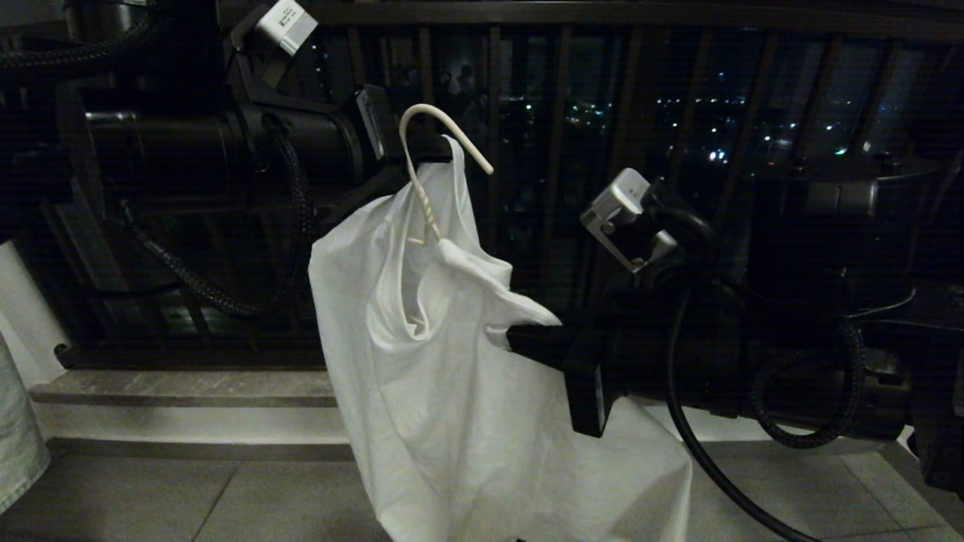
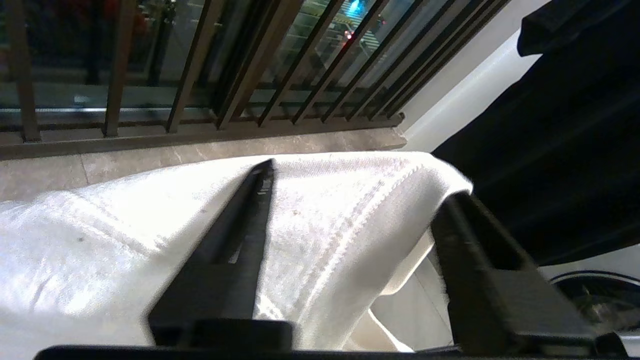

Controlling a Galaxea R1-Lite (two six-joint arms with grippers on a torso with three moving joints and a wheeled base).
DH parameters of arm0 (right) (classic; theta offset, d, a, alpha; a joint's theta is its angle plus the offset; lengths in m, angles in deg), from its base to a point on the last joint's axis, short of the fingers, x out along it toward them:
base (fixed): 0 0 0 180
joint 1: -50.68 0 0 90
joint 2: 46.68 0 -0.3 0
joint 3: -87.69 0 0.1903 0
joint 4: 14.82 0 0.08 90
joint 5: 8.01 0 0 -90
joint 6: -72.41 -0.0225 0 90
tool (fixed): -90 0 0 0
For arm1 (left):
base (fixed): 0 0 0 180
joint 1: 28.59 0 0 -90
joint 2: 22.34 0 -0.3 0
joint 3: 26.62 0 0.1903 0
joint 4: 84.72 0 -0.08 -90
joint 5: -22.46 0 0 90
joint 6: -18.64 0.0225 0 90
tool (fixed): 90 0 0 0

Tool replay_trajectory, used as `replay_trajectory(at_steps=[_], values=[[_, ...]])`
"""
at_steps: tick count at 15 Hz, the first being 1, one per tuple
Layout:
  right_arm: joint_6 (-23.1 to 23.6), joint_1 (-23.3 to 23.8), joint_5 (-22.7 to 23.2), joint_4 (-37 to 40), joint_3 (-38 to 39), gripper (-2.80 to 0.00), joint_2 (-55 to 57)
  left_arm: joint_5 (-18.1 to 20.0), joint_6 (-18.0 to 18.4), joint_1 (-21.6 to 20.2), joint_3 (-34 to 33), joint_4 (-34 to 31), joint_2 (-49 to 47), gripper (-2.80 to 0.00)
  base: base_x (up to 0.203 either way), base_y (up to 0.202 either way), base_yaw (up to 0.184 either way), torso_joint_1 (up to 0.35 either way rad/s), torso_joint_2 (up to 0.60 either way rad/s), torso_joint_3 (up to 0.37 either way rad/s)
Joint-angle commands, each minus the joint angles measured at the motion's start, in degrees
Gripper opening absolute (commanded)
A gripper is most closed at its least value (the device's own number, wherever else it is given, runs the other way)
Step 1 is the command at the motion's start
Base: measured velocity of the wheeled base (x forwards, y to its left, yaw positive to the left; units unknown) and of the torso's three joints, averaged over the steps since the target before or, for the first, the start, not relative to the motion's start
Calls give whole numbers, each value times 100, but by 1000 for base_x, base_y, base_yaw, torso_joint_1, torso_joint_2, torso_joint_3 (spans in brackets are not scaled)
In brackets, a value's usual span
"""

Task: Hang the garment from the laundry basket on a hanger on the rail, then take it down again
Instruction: Hang the clothes on the clothes rack

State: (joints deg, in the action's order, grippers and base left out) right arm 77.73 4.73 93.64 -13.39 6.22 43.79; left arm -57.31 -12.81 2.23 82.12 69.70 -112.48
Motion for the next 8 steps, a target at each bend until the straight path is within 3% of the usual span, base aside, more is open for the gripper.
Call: replay_trajectory(at_steps=[1, 5, 8], values=[[5, 12, 4, -13, -8, -280, -20, 25, -17, 0, 52, -151, 51, 0, 0, 0, 0, 0, 0, 0], [5, 103, 4, -22, -17, -280, -28, 88, 27, -5, 828, -1661, -5, 0, 0, 0, 0, 0, 0, 0], [5, 103, 4, -22, -26, -280, -29, 93, 166, -6, 946, -1940, -60, 0, 0, 0, 0, 0, 0, 0]])
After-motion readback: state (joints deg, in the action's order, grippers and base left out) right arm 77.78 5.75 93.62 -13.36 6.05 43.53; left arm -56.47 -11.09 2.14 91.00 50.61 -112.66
